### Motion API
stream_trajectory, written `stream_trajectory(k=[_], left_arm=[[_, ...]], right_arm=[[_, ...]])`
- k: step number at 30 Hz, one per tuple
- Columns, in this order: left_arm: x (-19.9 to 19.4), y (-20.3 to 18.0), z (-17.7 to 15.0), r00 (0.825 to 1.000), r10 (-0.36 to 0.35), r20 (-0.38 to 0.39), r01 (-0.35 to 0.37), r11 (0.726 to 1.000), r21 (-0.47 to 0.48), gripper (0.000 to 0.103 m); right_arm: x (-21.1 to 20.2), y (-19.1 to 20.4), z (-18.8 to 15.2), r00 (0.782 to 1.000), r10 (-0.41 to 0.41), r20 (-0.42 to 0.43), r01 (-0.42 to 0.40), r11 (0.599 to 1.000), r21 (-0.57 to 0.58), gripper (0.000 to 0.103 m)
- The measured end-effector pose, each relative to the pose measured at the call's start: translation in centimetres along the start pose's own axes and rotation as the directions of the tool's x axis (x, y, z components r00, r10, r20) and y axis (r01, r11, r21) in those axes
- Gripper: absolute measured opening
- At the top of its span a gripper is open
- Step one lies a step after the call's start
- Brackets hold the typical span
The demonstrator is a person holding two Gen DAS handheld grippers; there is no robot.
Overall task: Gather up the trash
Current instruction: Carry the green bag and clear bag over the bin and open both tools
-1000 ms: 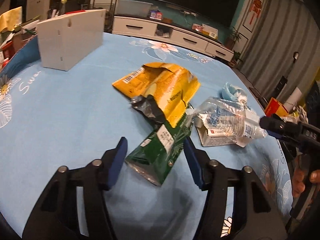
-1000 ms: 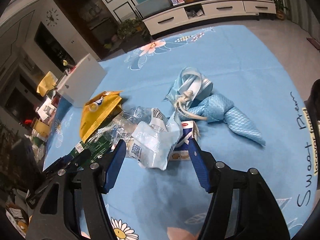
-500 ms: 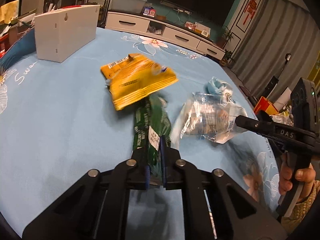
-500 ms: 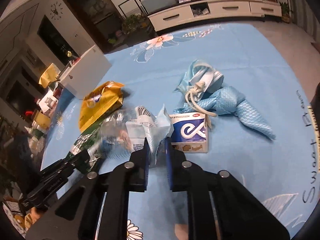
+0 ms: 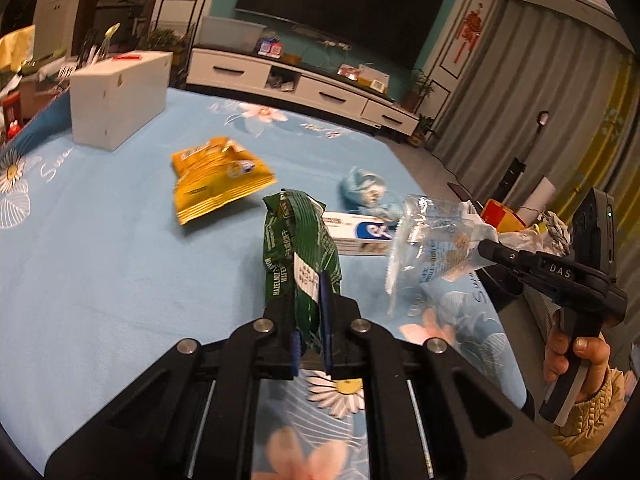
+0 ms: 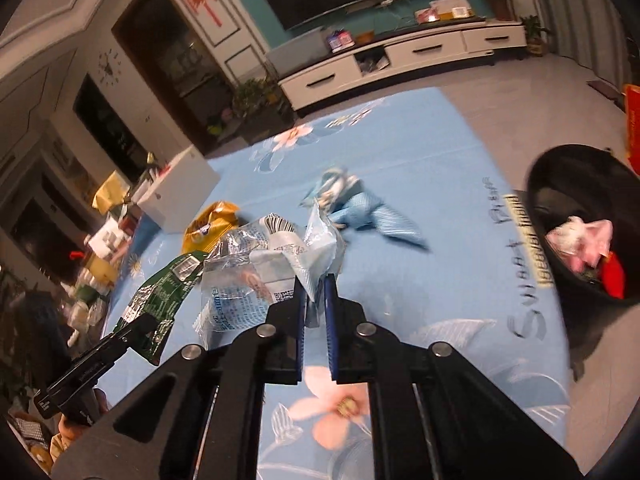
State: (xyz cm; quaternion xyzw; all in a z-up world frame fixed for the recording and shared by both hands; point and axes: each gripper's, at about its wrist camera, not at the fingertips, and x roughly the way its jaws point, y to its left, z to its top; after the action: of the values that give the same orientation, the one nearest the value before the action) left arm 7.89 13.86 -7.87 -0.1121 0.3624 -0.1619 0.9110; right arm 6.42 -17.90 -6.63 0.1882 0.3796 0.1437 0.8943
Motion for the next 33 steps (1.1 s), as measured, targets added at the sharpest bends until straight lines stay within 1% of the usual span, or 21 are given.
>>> stream_trajectory(k=[10,13,16,21,25,26,29,33], left_arm=[[-0.4,-6.6,0.4,1.000,-0.023,0.000,0.022,0.993,0.113,0.009],[-0.1,-8.4,0.8,0.999,-0.034,0.003,0.033,0.989,0.143,0.009],[0.3,-10.2,1.2,0.999,-0.046,0.003,0.045,0.984,0.169,0.009],[1.5,-13.0,1.8,0.997,-0.075,-0.005,0.075,0.974,0.212,0.009],[2.9,-15.5,2.3,0.995,-0.101,-0.019,0.103,0.963,0.248,0.009],[3.3,-16.2,2.5,0.994,-0.108,-0.022,0.110,0.959,0.260,0.009],[4.4,-17.6,2.9,0.992,-0.119,-0.031,0.123,0.950,0.288,0.009],[6.1,-19.6,3.4,0.990,-0.132,-0.043,0.139,0.938,0.318,0.009]], right_arm=[[-5.9,-4.1,-0.2,0.993,-0.044,0.113,0.035,0.996,0.078,0.010],[-7.2,-5.2,-0.2,0.987,-0.074,0.145,0.061,0.994,0.095,0.010],[-8.2,-6.3,-0.3,0.978,-0.119,0.173,0.103,0.990,0.100,0.010],[-10.2,-8.3,-0.3,0.944,-0.231,0.236,0.211,0.972,0.106,0.010],[-11.5,-10.2,-0.2,0.917,-0.293,0.270,0.265,0.955,0.136,0.010],[-11.8,-10.8,-0.2,0.906,-0.317,0.280,0.287,0.947,0.144,0.010],[-12.4,-12.3,-0.2,0.885,-0.358,0.298,0.321,0.932,0.167,0.010],[-12.5,-14.0,0.0,0.866,-0.393,0.308,0.350,0.918,0.187,0.010]])
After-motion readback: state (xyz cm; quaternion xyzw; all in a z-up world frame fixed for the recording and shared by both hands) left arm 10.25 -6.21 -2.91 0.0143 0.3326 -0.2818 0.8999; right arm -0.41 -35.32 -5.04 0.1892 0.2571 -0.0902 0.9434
